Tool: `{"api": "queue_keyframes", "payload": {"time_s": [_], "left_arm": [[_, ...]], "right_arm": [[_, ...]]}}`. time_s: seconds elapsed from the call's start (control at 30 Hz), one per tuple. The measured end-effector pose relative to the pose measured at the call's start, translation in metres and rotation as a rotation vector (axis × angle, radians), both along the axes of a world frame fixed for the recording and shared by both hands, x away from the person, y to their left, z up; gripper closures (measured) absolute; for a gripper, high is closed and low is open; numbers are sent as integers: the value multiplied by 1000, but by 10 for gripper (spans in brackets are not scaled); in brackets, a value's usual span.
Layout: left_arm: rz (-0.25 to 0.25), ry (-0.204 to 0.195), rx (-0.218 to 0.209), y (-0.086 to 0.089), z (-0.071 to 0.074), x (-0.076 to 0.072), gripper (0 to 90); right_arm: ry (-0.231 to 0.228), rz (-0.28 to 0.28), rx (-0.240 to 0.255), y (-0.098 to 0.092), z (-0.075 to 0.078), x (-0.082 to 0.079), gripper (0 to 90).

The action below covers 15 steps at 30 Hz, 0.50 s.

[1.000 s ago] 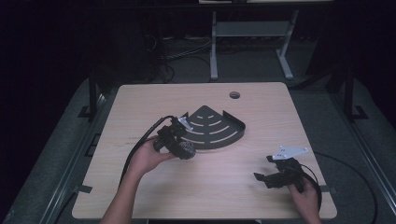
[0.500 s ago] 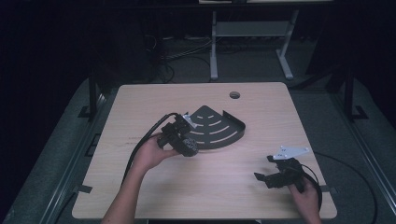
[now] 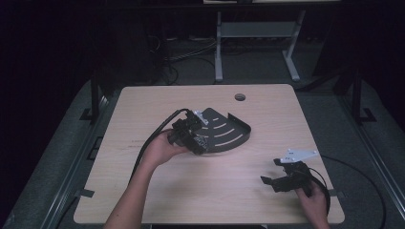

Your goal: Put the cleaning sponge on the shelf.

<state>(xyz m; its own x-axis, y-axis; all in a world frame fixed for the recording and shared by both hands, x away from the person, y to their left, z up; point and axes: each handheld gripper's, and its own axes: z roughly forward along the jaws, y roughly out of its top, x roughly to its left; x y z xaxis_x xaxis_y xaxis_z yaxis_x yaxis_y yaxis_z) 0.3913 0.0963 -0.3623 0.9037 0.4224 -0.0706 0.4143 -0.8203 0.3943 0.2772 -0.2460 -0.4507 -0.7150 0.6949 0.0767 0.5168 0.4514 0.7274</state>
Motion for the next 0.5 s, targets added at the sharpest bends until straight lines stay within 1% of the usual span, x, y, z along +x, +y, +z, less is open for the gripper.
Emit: {"api": "queue_keyframes", "payload": {"time_s": [0.2,0.3,0.33,0.43,0.5], "left_arm": [[4,1,-3,-4,1,7,339],[-3,1,-1,-7,2,10,339],[1,2,-7,-8,2,11,339],[-4,-3,1,-12,4,14,339],[-4,-2,-4,-15,5,17,339]], "right_arm": [[2,-3,1,0,0,0,139],[1,-3,3,0,0,0,139],[2,-3,3,0,1,-1,138],[0,-3,4,-1,1,0,138],[0,-7,8,-1,1,-1,138]]}}
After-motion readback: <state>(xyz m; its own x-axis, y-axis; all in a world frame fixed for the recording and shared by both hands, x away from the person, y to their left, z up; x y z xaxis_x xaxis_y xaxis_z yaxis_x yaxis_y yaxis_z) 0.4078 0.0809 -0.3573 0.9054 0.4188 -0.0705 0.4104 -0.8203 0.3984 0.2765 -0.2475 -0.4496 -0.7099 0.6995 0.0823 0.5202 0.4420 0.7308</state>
